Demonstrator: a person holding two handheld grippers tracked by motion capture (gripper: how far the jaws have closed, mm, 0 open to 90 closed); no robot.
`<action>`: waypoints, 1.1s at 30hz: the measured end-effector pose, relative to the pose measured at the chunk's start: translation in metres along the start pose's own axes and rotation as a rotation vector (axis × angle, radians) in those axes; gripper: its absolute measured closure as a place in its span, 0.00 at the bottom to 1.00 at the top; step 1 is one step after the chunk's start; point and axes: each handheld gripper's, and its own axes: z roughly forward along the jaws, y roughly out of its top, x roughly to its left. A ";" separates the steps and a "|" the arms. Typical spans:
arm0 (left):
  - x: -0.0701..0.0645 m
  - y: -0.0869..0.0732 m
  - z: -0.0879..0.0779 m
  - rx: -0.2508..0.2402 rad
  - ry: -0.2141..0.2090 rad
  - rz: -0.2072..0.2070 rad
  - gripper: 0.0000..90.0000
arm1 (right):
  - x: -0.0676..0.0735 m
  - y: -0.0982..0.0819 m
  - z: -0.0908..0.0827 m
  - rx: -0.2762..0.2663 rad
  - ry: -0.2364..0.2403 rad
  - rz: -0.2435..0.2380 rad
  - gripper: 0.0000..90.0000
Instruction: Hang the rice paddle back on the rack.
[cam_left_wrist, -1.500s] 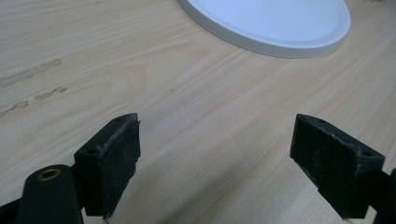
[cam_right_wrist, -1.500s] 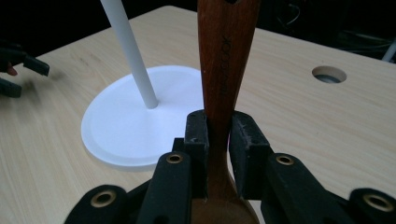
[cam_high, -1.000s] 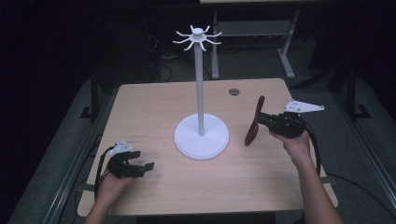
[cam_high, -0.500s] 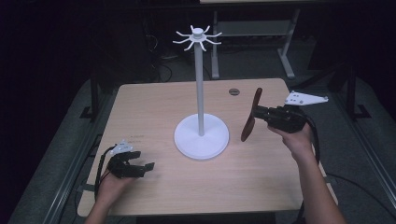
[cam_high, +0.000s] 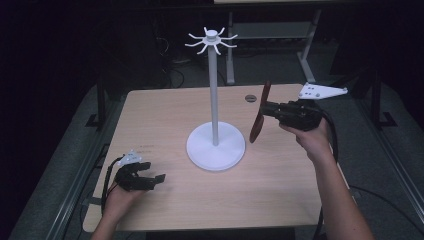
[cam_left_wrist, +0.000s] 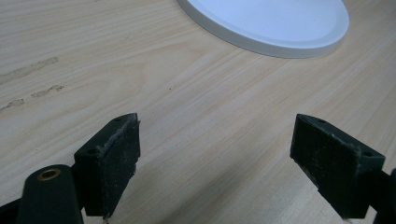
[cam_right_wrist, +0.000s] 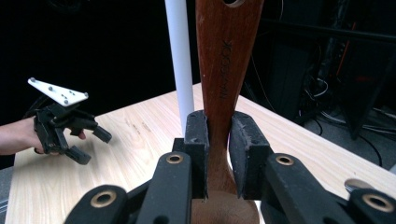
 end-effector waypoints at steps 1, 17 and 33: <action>0.000 0.000 0.000 0.000 0.000 0.000 0.17 | 0.001 0.003 0.001 -0.002 0.003 -0.001 0.86; 0.001 0.000 -0.001 0.004 -0.001 -0.001 0.17 | 0.012 0.051 0.013 -0.043 0.070 -0.050 0.86; 0.001 0.000 -0.001 0.000 -0.001 -0.001 0.17 | 0.020 0.096 0.029 -0.068 0.082 -0.108 0.86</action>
